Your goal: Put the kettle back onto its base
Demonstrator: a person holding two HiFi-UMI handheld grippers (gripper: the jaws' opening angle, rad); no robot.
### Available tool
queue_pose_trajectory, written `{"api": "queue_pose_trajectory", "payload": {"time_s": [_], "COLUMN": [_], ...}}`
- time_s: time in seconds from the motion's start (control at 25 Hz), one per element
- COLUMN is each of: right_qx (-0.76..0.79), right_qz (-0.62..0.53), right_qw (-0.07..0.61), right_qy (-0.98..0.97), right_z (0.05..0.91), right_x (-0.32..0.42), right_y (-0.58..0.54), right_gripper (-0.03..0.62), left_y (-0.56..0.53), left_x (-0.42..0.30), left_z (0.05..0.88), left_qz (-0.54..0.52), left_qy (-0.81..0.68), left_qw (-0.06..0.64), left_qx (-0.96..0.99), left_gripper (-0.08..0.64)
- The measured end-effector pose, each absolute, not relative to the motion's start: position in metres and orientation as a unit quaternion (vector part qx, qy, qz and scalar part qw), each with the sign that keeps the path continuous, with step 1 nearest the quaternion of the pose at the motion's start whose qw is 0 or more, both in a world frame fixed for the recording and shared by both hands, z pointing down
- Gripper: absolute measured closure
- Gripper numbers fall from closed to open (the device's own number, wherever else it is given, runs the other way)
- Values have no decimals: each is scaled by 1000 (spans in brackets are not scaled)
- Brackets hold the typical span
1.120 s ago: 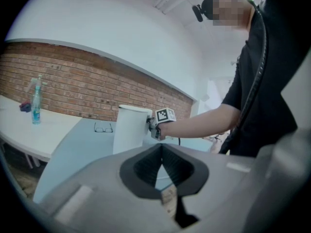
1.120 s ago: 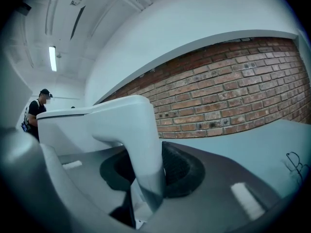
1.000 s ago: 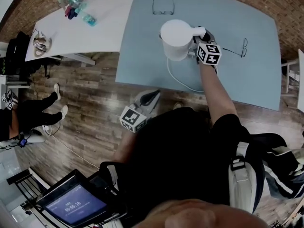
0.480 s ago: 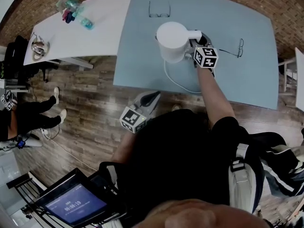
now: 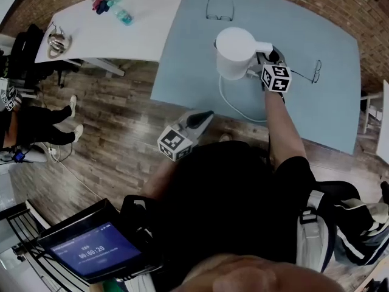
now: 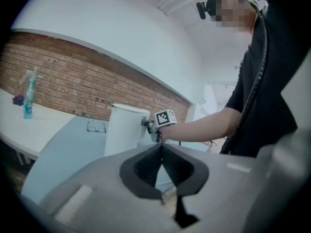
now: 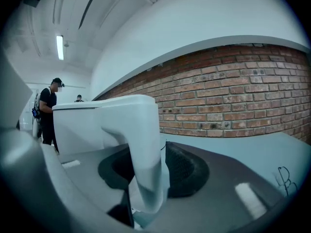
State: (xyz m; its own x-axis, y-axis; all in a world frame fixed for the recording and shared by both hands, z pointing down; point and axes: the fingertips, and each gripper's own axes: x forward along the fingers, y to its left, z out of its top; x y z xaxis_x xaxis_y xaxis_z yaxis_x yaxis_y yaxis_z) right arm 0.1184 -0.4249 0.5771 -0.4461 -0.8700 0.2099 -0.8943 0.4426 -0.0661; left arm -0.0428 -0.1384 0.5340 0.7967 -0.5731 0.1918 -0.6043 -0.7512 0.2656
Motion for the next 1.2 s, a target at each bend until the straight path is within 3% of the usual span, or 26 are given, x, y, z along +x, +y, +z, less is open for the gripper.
{"api": "queue_pose_trajectory", "payload": {"time_s": [0.28, 0.8, 1.2], "right_qx": [526, 527, 405], "right_qz": [84, 63, 18], "right_qw": [46, 37, 48], "right_qy": [-845, -847, -913], "right_z": [566, 553, 519], "right_x": [128, 149, 56], "right_y": [-399, -345, -225], "right_gripper": [442, 485, 556], "left_y": [-145, -134, -102], "left_x": [-35, -46, -106], "left_z": [530, 529, 516], "left_qz": [32, 33, 20], "left_qy": [-302, -299, -285], "left_qw": [159, 153, 146], "left_qx": [939, 941, 947], "left_gripper": [558, 558, 558]}}
